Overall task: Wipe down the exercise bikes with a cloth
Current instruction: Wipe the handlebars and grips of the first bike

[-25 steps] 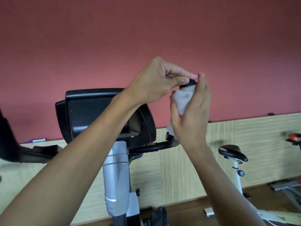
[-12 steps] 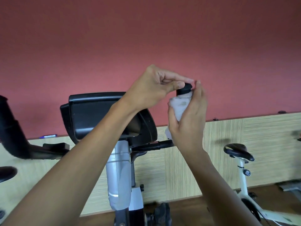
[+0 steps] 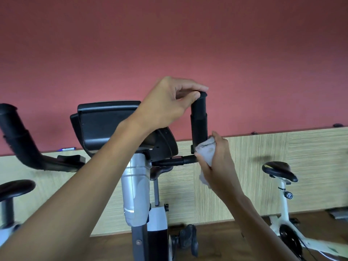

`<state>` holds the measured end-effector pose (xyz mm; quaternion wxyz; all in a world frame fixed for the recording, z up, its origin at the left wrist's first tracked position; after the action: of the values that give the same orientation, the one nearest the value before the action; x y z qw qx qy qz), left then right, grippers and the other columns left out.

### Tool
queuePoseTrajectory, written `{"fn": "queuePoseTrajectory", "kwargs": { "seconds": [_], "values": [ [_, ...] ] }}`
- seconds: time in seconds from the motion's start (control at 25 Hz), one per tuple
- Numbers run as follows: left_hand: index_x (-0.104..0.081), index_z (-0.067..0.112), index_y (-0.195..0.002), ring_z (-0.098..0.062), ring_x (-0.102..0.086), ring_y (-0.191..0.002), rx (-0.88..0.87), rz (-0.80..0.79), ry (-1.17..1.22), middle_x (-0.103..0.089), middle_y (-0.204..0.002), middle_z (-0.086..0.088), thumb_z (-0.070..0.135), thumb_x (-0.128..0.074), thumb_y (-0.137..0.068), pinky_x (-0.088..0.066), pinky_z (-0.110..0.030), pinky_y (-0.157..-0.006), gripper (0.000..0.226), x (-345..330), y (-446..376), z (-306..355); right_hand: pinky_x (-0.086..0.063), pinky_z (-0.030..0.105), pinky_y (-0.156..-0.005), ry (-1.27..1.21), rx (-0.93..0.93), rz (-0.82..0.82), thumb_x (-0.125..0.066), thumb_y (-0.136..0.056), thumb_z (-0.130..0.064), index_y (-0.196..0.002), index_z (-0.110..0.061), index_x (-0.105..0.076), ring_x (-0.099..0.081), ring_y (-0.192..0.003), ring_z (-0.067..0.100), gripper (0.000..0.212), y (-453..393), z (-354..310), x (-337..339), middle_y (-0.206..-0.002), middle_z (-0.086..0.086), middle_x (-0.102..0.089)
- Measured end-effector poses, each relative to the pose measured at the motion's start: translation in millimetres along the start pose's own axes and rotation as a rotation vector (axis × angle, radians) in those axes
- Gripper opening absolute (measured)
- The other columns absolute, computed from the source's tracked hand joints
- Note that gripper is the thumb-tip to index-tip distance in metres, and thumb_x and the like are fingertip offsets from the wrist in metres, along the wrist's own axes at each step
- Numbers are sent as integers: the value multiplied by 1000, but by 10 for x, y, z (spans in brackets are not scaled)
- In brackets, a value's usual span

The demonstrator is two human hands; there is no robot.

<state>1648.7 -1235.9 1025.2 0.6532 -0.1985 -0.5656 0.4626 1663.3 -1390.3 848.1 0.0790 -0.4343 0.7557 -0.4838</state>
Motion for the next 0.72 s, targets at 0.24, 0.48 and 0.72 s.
{"fn": "queuePoseTrajectory", "kwargs": {
  "seconds": [0.24,0.48,0.72],
  "values": [
    [-78,12,-112,-13,-62,-94,-132,-125,-269,-68,-112,-3,-5,-47,-92,-48,-25,-82,41,-350,-82,130,-39,24,-112,-230,98,124,-61,-91,-46,-150,-28,-27,-43,-137,10,70,-54,123,83,-144,-5,-38],
    [-78,13,-109,-12,-54,-89,-91,-56,-740,-62,-105,-8,9,-40,-87,-42,-26,-80,44,-505,-119,208,-50,37,-104,-210,536,137,-67,-93,-42,-151,-8,-23,-48,-136,30,81,-431,34,-233,-150,9,-32],
    [-74,14,-88,-33,-56,-113,-105,-261,-1537,-63,-94,-7,25,-46,-87,-32,-52,-107,30,-868,54,293,-49,44,-103,-241,597,138,-72,-89,-27,-143,-2,-37,-49,-129,31,70,-352,497,-383,-140,15,-42]
  ]
}}
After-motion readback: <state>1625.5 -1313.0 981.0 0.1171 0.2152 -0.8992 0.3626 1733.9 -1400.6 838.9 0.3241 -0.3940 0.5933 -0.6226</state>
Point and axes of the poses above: each hand's wrist, its own y-axis away from the middle knuckle, its own x-axis out of the back of the hand, z = x × y, the point moved 5 cm from there along -y, towards the middle knuckle
